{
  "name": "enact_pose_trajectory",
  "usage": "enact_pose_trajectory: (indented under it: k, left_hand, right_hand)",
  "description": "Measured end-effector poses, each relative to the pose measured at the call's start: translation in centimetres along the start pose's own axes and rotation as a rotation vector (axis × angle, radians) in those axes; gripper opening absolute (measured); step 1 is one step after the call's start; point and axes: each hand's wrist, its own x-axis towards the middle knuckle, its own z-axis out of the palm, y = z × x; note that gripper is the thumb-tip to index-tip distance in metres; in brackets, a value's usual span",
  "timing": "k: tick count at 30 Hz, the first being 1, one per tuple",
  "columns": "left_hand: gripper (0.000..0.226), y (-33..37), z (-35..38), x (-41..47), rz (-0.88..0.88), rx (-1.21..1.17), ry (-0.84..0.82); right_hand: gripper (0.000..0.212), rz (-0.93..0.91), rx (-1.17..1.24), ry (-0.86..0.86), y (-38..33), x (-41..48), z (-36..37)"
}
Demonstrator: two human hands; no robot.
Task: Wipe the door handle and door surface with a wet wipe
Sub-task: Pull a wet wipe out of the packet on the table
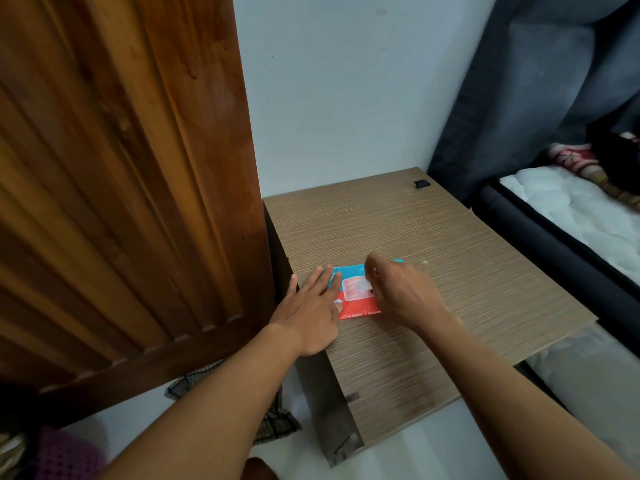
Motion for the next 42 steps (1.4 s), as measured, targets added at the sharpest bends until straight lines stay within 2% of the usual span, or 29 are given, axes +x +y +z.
enact_pose_trajectory:
  k: [7, 10, 13, 16, 21, 24, 30, 37, 42]
  left_hand:
    - [0.063, 0.2, -0.2, 0.0, -0.003, 0.014, -0.020]
    - [0.063, 0.1, -0.1, -0.1, -0.009, 0.024, -0.017]
    - [0.062, 0.2, -0.1, -0.2, -0.005, 0.034, -0.008]
    - [0.062, 0.2, -0.1, -0.1, -0.003, 0.042, 0.004]
    - [0.062, 0.2, 0.0, 0.0, -0.009, 0.038, -0.005]
    - [0.063, 0.3, -0.1, -0.1, -0.011, 0.039, -0.014]
    - [0.063, 0.4, -0.5, -0.1, -0.023, 0.045, -0.025]
    - [0.064, 0.4, -0.6, -0.1, -0.032, 0.046, -0.044]
    - [0.064, 0.7, -0.7, 0.0, -0.032, 0.049, -0.054]
  right_hand:
    - [0.011, 0.080, 0.070, 0.046, 0.4, 0.0, 0.0]
    - [0.011, 0.088, 0.029, 0.014, 0.5, 0.3, -0.3]
    - [0.024, -0.002, -0.121, -0.074, 0.1, 0.4, -0.5]
    - [0.038, -0.053, -0.157, -0.106, -0.4, 0.5, -0.6]
    - [0.017, -0.061, -0.212, -0.106, -1.1, 1.3, -1.2]
    - [0.015, 0.006, -0.062, -0.035, -1.2, 1.5, -1.3]
    - [0.010, 0.269, 0.353, 0.112, -0.8, 2.1, -2.7]
    - [0.007, 0.448, 0.872, 0.138, -1.0, 1.8, -4.2]
    - [0.010, 0.490, 1.067, 0.239, -1.0, 1.9, -5.2]
